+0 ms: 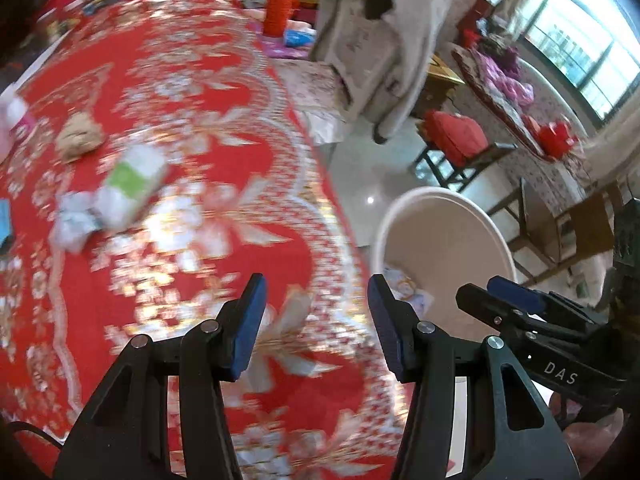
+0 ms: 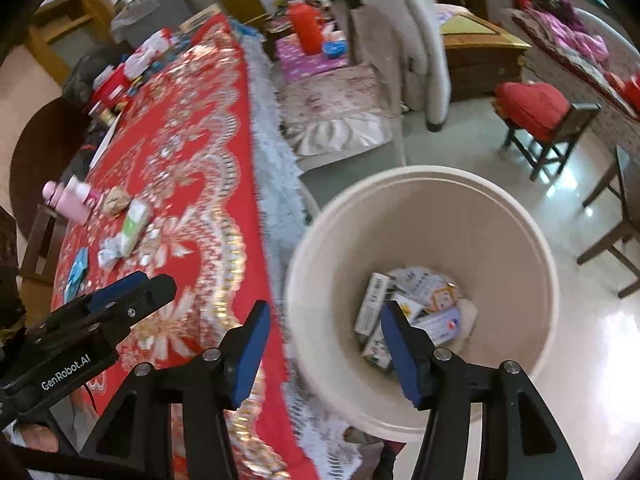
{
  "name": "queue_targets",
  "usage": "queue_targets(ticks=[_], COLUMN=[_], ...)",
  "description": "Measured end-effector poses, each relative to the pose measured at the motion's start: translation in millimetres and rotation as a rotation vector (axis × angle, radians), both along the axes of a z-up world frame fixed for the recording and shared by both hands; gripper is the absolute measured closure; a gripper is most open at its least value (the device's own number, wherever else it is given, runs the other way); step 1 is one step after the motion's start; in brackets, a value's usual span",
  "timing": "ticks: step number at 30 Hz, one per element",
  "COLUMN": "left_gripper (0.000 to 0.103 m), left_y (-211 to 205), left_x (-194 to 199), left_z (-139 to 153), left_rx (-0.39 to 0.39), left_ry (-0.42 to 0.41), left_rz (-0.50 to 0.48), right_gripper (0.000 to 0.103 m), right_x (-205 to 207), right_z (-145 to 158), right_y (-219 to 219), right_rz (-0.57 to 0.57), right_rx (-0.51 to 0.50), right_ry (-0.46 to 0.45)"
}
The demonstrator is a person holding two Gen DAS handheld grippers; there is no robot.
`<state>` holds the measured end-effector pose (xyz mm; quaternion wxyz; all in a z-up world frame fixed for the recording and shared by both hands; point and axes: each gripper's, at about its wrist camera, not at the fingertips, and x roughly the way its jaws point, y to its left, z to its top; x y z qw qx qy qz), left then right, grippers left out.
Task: Collect trash
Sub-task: 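Move both open tools back toward the table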
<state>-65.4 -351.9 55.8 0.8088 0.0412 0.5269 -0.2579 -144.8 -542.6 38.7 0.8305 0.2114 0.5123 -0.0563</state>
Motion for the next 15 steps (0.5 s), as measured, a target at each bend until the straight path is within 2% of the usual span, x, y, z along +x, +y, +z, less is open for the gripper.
queue_targets(ticks=[15], left_gripper=[0.052], left_y=[162.8], left_x=[36.9], left_z=[-3.2], left_rx=[0.057], left_ry=[0.001], left_rz=[0.271], right_gripper=[0.048], right_x=[72.7], right_z=[-4.2], right_y=[127.9], right_rz=[0.255], right_rx=[0.010], right_ry=[0.000])
